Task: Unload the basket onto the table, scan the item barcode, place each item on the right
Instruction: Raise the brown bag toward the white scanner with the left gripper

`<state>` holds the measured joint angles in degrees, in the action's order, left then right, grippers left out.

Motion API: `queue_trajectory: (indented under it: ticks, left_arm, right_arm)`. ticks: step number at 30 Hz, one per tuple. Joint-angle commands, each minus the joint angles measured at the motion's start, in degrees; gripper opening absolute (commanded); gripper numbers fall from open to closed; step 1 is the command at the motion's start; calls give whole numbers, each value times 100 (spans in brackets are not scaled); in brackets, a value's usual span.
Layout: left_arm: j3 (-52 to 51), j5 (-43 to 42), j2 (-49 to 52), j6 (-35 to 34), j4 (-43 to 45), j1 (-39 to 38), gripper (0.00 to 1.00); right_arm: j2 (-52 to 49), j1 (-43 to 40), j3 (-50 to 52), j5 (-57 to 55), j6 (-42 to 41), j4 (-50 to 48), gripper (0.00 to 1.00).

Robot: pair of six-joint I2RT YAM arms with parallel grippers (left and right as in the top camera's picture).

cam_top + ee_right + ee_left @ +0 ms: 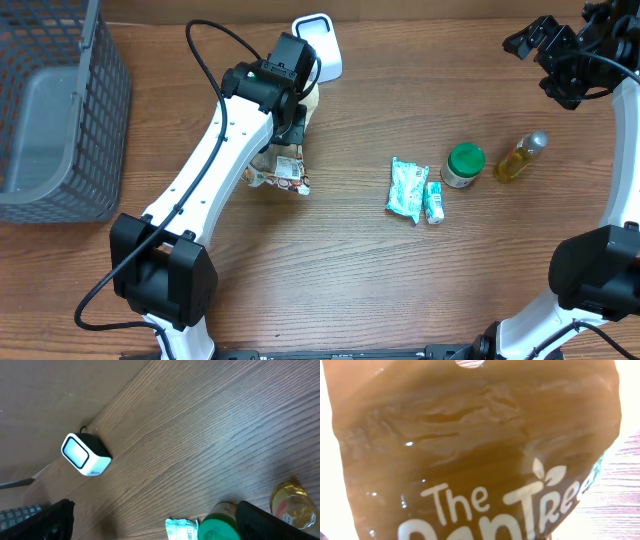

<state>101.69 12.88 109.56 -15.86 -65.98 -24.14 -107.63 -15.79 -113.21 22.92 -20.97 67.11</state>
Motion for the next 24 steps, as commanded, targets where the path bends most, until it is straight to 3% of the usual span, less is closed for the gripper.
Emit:
queue_trajectory:
  ticks: [1, 8, 16, 24]
  left_arm:
    - [131, -81, -127, 129, 2, 11, 4]
    - [413, -87, -127, 131, -72, 17, 4]
    - [2107, -254, -127, 776, -291, 120, 4]
    - [2782, -376, -105, 1690, 625, 107, 4]
  right_arm:
    - [81, -4, -118, -39, 37, -13, 100]
    - [81, -2, -118, -39, 37, -13, 100]
    - [81, -4, -118, -39, 37, -13, 100]
    - [81, -4, -118, -39, 37, -13, 100]
